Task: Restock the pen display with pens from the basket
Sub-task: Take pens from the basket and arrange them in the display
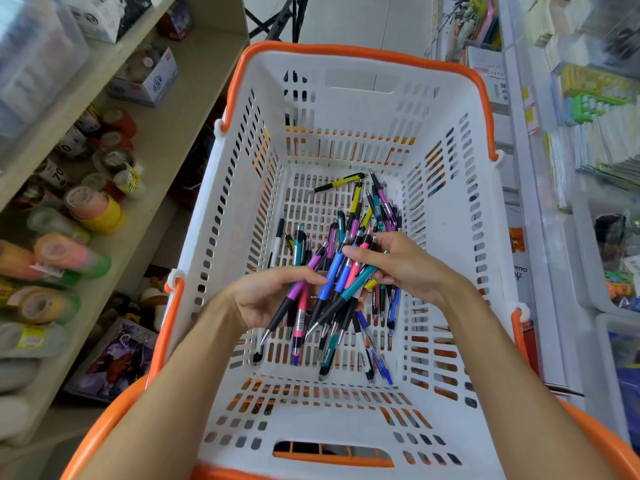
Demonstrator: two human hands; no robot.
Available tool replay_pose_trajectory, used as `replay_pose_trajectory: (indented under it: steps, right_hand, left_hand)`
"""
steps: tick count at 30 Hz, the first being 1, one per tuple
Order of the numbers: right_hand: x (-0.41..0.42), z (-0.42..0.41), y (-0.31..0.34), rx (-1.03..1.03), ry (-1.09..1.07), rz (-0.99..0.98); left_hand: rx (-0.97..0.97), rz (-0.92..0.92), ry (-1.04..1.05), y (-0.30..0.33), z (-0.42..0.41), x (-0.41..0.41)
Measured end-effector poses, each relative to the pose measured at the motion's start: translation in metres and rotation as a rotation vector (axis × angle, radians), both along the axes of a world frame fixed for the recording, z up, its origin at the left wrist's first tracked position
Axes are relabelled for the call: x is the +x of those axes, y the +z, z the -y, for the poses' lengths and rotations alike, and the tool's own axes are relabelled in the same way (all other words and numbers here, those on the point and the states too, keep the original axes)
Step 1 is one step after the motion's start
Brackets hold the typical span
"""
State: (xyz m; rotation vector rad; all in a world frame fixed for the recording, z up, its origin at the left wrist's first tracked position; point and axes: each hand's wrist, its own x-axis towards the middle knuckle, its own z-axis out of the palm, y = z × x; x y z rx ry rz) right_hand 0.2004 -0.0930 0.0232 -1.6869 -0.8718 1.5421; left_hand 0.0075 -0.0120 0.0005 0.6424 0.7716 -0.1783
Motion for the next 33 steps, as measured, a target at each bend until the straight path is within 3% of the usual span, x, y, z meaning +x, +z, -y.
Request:
replay_pose_trajectory:
  steps: [9, 17, 27, 33]
  right_hand:
    - [-0.015, -0.001, -0.003, 0.025, 0.036, 0.072]
    - [-0.015, 0.0, 0.002, -0.068, 0.207, 0.03]
    - [-0.017, 0.0, -0.001, -0.031, 0.249, 0.211]
    - [-0.02, -0.001, -0.007, 0.011, 0.077, 0.177]
  left_hand:
    - [0.034, 0.07, -0.202, 0.008, 0.01, 0.007]
    - [0.158, 0.098, -0.427, -0.004, 0.01, 0.007]
    - [0.177, 0.04, -0.451, -0.002, 0.014, 0.01]
    - [0.157, 0.081, -0.365, -0.003, 0.013, 0.011]
